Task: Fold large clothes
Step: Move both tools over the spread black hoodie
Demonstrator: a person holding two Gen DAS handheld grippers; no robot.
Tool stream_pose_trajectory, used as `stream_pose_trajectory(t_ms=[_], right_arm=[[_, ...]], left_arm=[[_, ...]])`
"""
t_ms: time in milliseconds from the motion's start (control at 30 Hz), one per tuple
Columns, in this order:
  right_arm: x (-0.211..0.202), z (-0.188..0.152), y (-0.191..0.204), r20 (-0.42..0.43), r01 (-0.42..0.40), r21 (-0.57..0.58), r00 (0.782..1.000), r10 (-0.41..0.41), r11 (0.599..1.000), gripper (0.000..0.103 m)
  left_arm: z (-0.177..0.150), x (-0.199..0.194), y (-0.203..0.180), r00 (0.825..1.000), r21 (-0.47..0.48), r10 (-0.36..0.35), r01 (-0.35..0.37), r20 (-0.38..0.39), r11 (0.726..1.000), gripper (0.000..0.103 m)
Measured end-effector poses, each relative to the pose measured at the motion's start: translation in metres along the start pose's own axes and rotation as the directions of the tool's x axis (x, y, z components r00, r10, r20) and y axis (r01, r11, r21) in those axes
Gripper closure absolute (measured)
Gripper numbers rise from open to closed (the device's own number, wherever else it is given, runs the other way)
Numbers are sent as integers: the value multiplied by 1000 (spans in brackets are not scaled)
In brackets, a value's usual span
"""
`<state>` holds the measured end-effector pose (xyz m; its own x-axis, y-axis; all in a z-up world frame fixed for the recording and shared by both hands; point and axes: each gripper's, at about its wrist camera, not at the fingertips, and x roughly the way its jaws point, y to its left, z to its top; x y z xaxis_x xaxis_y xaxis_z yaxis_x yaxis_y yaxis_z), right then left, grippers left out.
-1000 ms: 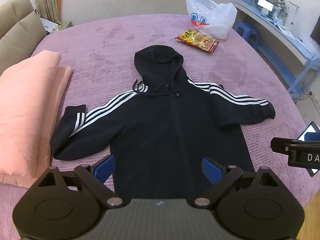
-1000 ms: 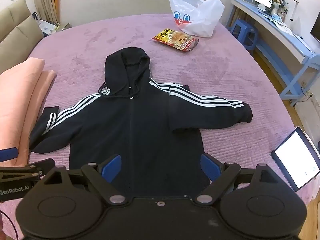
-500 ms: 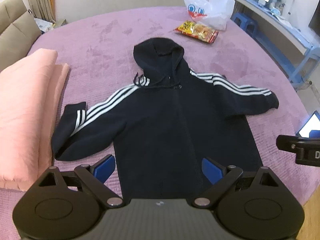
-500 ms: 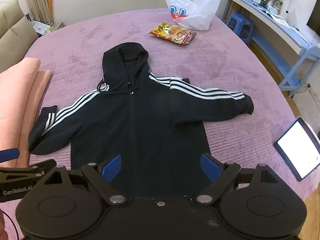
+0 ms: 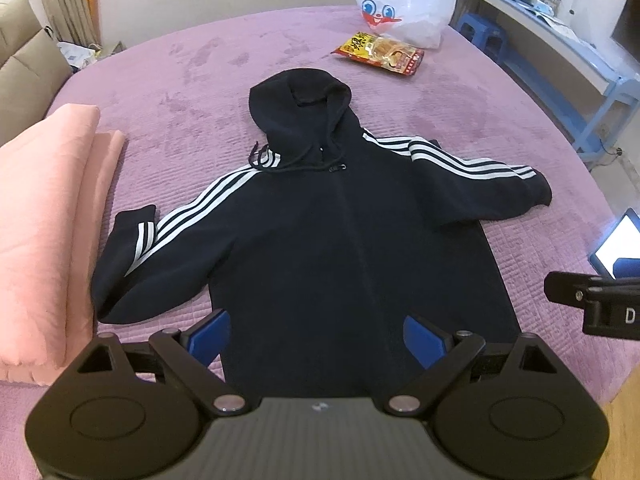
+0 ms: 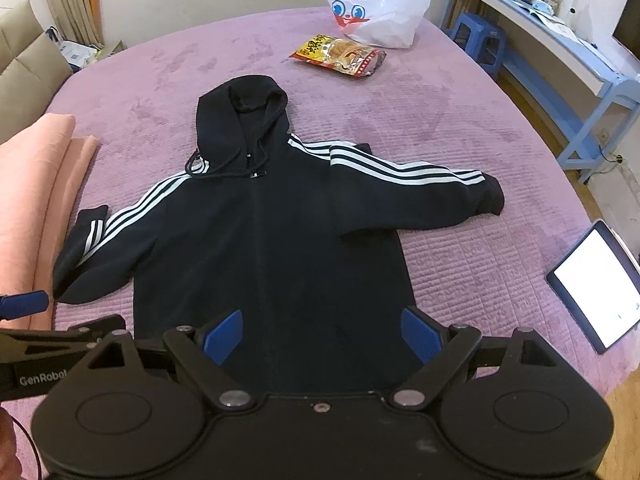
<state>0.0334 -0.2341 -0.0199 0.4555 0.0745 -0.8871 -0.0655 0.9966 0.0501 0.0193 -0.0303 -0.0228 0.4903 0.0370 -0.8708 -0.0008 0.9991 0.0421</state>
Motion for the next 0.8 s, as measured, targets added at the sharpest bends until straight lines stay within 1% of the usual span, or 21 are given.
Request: stream_pose_trajectory(t_ms=[100, 133, 200, 267, 367, 400, 433, 533, 800], right_arm=[[6, 9, -9, 0, -25, -18, 1000, 25, 1000, 1], [8, 12, -12, -3, -33, -23, 999, 33, 999, 1], [12, 17, -19, -9, -50, -29, 999, 50, 998, 1], [16, 24, -27, -16, -65, -35, 998, 65, 997, 1], [25, 32, -37, -28, -81, -42, 996, 80, 996, 1], [28, 34, -41, -33, -86, -45, 996, 85, 995, 1], [31, 37, -43, -38, -90, -50, 995, 88, 995, 1], [40, 44, -51, -49, -98, -64, 994, 95, 993, 1], [63, 57, -70, -70, -110, -89, 992, 104, 990, 1]], left_arm=[[1, -2, -8, 999, -19, 33, -33, 0, 999, 8], [2, 0, -11, 997, -12, 72, -72, -7, 997, 8], [4, 1, -17, 996, -21, 80, -81, -28, 997, 9], [8, 1, -25, 995, -30, 100, -101, -29, 994, 10], [15, 2, -36, 996, -54, 83, -84, -27, 995, 16], [18, 3, -39, 997, -65, 72, -74, -32, 995, 16], [22, 5, -43, 998, -84, 46, -50, -39, 995, 16], [28, 13, -52, 998, -109, 34, -39, -47, 993, 16], [31, 33, -75, 995, -130, 38, -50, -96, 990, 16]])
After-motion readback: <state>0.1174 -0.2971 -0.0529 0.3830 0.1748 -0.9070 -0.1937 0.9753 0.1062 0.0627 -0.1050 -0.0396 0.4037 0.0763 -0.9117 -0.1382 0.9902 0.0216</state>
